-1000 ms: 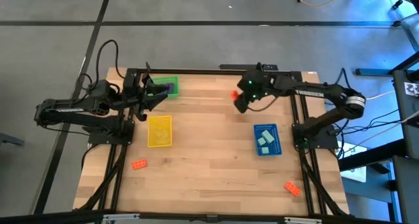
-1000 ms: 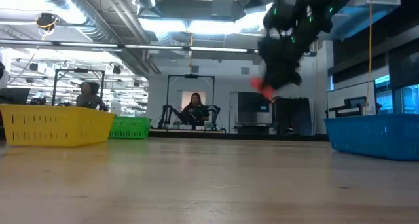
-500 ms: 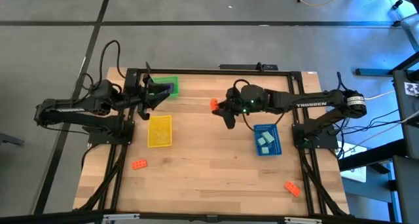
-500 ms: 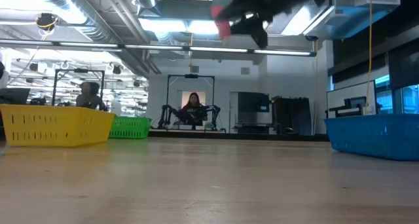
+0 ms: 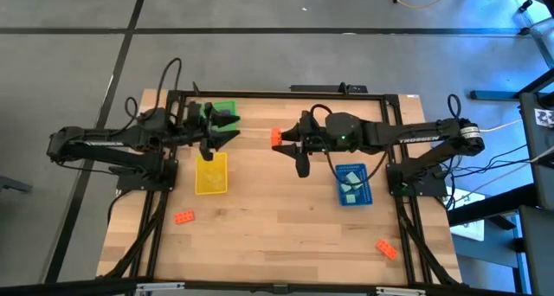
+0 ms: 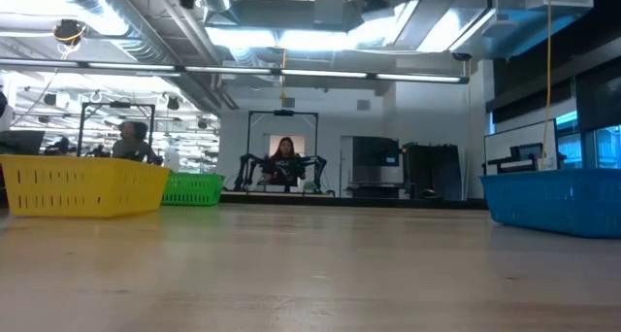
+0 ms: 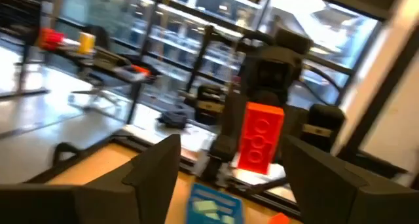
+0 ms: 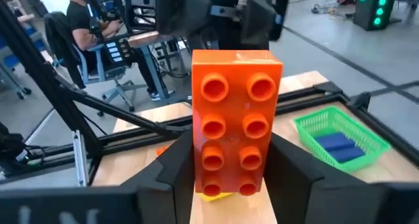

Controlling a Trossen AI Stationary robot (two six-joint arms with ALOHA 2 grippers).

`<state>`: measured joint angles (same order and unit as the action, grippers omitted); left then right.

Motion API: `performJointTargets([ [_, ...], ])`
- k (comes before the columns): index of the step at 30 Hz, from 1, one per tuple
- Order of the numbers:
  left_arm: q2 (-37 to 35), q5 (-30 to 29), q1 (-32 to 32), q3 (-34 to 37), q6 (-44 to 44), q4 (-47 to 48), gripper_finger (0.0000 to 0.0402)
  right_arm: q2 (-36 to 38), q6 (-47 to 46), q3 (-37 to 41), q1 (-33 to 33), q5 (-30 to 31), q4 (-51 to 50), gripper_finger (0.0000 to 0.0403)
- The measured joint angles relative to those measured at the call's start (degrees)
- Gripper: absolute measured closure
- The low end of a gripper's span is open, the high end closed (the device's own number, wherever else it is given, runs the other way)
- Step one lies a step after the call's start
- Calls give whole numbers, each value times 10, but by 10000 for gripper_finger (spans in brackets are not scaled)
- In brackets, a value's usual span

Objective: Sort & place blocks by color
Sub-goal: Put the top right orange game piece into the yellow bin

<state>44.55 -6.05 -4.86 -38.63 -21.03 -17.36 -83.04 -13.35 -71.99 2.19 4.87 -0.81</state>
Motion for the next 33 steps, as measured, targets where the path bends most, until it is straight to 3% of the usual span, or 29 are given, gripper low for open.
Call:
performJointTargets([
  [5,72,77,4,-1,-14,-78,130,-22,4,-10,0,-23,5,260],
  [15,206,101,20,-83,67,-73,129,-37,3,-10,5,-55,9,260],
  [23,240,144,20,-106,80,-75,131,-37,-3,-10,5,-55,6,260],
  [28,241,136,24,-106,78,-83,155,-37,-3,-10,5,-55,4,260],
  [33,241,130,23,-106,77,-90,216,-39,-3,-10,5,-55,5,260],
])
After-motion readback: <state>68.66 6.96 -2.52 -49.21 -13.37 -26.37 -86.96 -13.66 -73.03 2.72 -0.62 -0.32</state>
